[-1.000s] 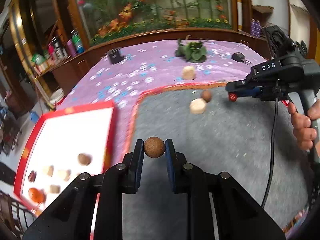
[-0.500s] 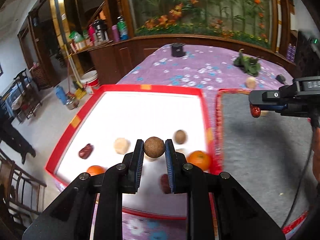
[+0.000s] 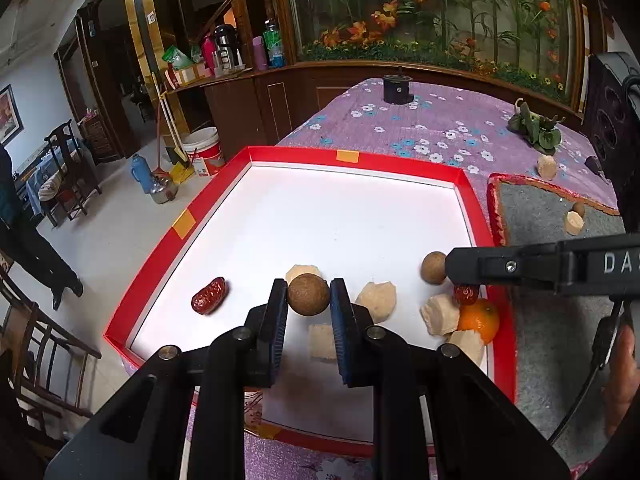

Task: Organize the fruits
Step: 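Carry the brown fruit and red date into the white tray and open both tools, then grasp the last pale chunk with the left tool while the right tool grasps a brown fruit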

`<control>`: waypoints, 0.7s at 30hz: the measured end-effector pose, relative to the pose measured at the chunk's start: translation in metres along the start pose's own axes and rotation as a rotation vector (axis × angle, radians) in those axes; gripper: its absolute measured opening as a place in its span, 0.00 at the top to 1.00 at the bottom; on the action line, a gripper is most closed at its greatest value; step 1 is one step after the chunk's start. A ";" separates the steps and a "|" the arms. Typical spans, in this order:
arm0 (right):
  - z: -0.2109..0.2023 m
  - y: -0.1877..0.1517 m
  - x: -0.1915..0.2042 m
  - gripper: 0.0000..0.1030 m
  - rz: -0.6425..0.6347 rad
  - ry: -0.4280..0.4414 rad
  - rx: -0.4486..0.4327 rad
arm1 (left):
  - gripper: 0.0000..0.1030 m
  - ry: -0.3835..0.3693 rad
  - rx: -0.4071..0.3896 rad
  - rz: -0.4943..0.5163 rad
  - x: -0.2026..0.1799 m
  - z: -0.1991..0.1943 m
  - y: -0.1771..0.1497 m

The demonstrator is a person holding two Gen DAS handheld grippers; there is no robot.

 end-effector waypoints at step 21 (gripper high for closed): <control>-0.134 0.014 -0.105 0.51 0.169 -0.072 -0.266 | 0.31 -0.047 -0.096 0.129 -0.064 -0.030 0.017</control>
Point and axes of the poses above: each gripper's, at about its wrist camera, not at the fingertips, and z roughly the way its jaws point, x to its left, y to its top, the point moved 4 cm from there along z, roughly the way its jaws point, and after that the axes turned 1 degree about -x, right-handed, at the moved point
